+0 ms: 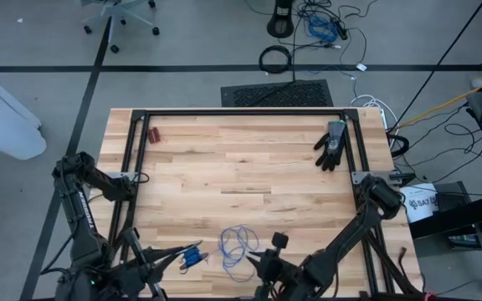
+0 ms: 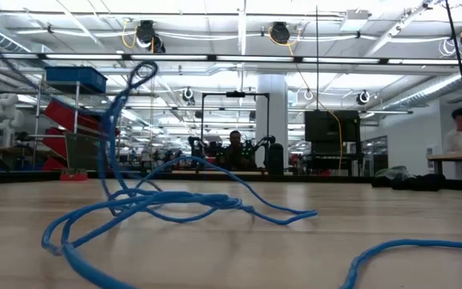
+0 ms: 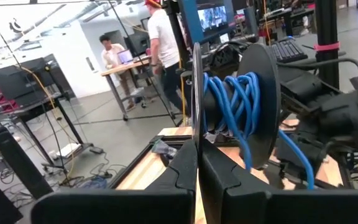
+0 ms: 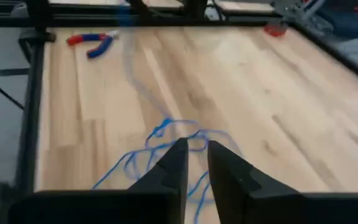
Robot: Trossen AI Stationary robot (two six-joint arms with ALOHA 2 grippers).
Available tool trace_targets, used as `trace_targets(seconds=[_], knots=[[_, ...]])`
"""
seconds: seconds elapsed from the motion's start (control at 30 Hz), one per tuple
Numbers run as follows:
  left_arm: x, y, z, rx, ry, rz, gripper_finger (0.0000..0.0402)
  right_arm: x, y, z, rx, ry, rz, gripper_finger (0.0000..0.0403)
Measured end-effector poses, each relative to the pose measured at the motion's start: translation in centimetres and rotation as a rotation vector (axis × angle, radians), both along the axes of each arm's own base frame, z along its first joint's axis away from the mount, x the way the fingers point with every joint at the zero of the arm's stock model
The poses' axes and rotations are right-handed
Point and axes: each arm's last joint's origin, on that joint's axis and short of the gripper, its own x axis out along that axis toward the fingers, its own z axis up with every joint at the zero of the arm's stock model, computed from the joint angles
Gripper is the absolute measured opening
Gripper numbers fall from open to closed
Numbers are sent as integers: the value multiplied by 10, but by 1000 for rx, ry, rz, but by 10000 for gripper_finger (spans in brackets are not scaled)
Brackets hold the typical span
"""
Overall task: Coil cords
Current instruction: Coil the blue wire onto a spool
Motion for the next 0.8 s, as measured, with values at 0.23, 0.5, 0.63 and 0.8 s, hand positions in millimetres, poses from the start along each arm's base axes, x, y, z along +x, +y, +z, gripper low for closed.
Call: trace_targets(seconds=[0.23, 0.5, 0.63, 0.8], knots=[[2, 1, 0, 0, 0, 5, 6, 7, 31, -16, 48, -193, 0, 61], [5, -2, 2, -54, -46, -133, 6, 25, 48, -29, 64, -188, 235, 68], [12, -2, 2, -76, -71, -248, 6, 27, 36, -16, -4, -126, 277, 68], [28, 4, -4, -88, -55, -340, 6, 31, 5, 12, -68, -22, 288, 68]])
